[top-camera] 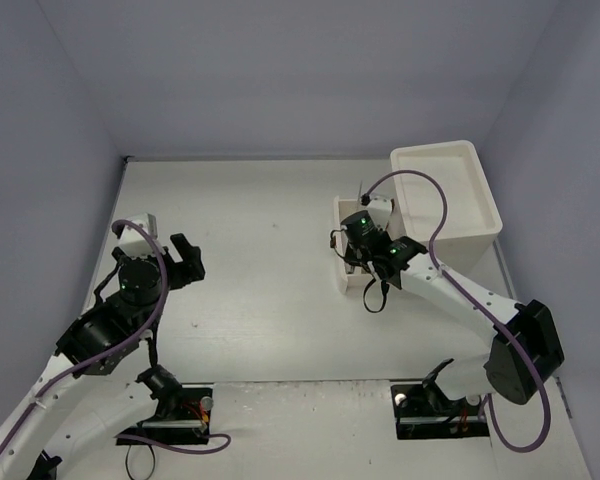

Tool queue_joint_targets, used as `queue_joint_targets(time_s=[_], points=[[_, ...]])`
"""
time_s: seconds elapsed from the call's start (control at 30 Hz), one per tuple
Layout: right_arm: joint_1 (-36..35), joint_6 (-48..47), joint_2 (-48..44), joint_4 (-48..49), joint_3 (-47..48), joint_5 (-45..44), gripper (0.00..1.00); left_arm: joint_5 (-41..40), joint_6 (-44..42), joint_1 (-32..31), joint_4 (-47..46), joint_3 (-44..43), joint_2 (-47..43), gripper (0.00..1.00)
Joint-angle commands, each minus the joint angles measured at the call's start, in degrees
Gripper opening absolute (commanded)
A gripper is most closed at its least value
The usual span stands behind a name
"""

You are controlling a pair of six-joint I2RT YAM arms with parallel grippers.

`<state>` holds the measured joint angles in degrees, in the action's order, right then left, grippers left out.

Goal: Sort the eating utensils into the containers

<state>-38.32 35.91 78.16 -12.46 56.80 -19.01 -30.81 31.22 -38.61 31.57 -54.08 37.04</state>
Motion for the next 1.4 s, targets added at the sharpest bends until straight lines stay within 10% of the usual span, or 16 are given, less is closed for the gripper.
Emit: queue_joint_targets(time_s=[0.0,0.63,0.93,1.37], points=[[2.5,5.1,1.1,0.6,0.3,-5.7,0.00,-5.9,-3.8,-0.1,3.3,2.9,-3.7,0.74],[5.5,12.6,11.7,2.5,1.7,-6.1,0.00,-6.9,-4.2,0.0,3.8,9.8,-7.3,0.74],[2.6,9.9,10.9,2.4,2.9,-5.5,0.43,-5.2,-4.8,0.0,2.8,10.0,-6.6,0.74],[1.4,-16.7,-3.9,0.6,15.2,-1.4,0.62,12.3,-12.4,0.0,-8.9,8.3,5.6,0.73]])
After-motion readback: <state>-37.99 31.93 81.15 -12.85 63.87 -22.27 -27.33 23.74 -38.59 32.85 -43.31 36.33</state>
